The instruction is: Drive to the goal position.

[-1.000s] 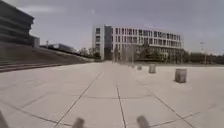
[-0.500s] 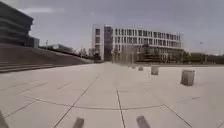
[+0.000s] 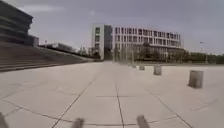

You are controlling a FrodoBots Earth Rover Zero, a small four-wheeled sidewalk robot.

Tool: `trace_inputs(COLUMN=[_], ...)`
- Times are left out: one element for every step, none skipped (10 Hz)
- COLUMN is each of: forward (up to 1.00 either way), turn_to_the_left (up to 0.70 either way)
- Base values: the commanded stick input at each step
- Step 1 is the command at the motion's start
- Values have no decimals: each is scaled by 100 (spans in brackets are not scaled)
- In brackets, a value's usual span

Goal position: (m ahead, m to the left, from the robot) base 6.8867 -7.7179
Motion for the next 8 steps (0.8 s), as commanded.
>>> trace_inputs(forward=[70, 70, 70, 70, 70, 70, 70, 70], turn_to_the_left=[0, 0, -7, -27, -27, -27, -27, -27])
